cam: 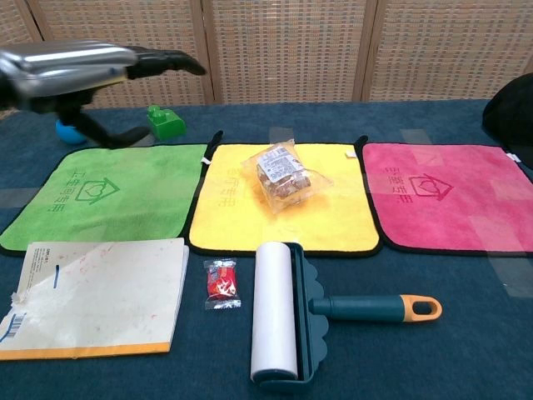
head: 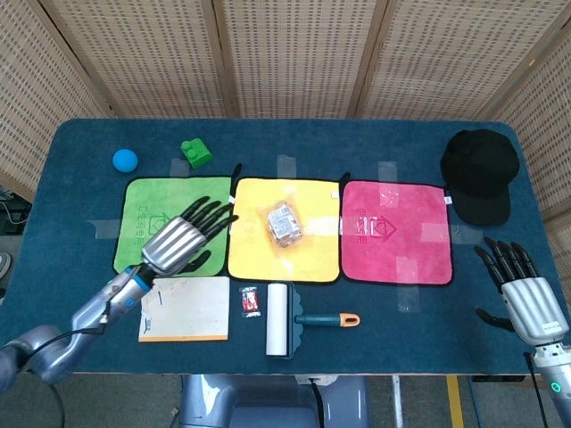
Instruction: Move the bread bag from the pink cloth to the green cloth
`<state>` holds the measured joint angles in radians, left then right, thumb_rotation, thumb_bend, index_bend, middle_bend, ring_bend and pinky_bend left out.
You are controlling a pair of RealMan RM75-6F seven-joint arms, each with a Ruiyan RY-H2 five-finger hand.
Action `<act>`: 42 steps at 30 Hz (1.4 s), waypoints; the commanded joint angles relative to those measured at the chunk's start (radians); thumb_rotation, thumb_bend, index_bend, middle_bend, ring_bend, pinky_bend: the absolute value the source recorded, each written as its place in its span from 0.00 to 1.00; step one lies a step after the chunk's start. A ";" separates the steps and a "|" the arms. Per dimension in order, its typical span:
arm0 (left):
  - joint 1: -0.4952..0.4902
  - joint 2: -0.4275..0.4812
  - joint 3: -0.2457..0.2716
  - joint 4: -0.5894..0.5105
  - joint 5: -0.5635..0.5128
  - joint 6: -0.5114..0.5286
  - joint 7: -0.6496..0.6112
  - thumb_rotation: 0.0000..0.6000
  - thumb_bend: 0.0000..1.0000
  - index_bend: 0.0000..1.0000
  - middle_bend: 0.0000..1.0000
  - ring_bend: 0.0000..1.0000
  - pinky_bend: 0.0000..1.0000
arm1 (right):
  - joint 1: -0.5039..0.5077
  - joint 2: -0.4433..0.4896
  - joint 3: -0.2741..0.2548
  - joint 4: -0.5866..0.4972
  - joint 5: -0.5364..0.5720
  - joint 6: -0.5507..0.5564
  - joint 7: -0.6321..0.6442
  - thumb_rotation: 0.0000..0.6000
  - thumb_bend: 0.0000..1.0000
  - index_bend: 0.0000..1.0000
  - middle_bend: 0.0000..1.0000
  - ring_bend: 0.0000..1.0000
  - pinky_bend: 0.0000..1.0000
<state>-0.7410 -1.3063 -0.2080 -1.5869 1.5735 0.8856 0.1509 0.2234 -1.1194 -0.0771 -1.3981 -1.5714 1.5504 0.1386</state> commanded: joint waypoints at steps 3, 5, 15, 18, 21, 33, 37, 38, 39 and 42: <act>-0.165 -0.172 -0.054 0.152 -0.050 -0.134 0.024 1.00 1.00 0.17 0.00 0.00 0.00 | -0.031 -0.011 0.003 0.000 -0.004 0.017 -0.003 1.00 0.00 0.00 0.00 0.00 0.00; -0.216 -0.231 -0.068 0.221 -0.079 -0.171 0.045 1.00 1.00 0.19 0.00 0.00 0.00 | -0.039 -0.013 0.010 0.005 -0.001 0.019 0.003 1.00 0.00 0.00 0.00 0.00 0.00; -0.381 -0.453 -0.101 0.488 -0.206 -0.283 0.029 1.00 1.00 0.26 0.00 0.04 0.01 | -0.059 -0.019 0.042 0.045 0.024 -0.006 0.052 1.00 0.00 0.02 0.00 0.00 0.00; -0.419 -0.510 -0.086 0.580 -0.192 -0.288 0.023 1.00 1.00 0.27 0.00 0.08 0.07 | -0.063 -0.022 0.050 0.059 0.034 -0.019 0.075 1.00 0.00 0.03 0.00 0.00 0.00; -0.454 -0.577 -0.090 0.672 -0.214 -0.312 -0.011 1.00 1.00 0.27 0.00 0.09 0.08 | -0.068 -0.024 0.058 0.073 0.035 -0.019 0.092 1.00 0.00 0.03 0.00 0.00 0.00; -0.530 -0.654 -0.112 0.804 -0.358 -0.410 0.049 1.00 1.00 0.41 0.17 0.22 0.15 | -0.086 -0.020 0.082 0.084 0.028 -0.009 0.121 1.00 0.00 0.04 0.00 0.00 0.00; -0.523 -0.630 -0.104 0.782 -0.393 -0.418 0.072 1.00 1.00 0.47 0.23 0.28 0.18 | -0.089 -0.020 0.086 0.085 0.024 -0.009 0.122 1.00 0.00 0.04 0.00 0.00 0.00; -0.522 -0.624 -0.100 0.777 -0.396 -0.419 0.079 1.00 1.00 0.48 0.24 0.29 0.18 | -0.090 -0.020 0.087 0.084 0.024 -0.009 0.122 1.00 0.00 0.04 0.00 0.00 0.00; -0.519 -0.613 -0.096 0.768 -0.404 -0.420 0.089 1.00 1.00 0.50 0.26 0.31 0.19 | -0.090 -0.020 0.089 0.084 0.023 -0.008 0.123 1.00 0.00 0.04 0.00 0.00 0.00; -0.508 -0.577 -0.088 0.730 -0.438 -0.423 0.115 1.00 1.00 0.53 0.29 0.34 0.24 | -0.092 -0.019 0.092 0.082 0.021 -0.010 0.122 1.00 0.00 0.04 0.00 0.00 0.00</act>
<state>-1.2559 -1.8999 -0.3017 -0.8397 1.1519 0.4656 0.2527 0.1315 -1.1385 0.0148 -1.3165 -1.5505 1.5406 0.2609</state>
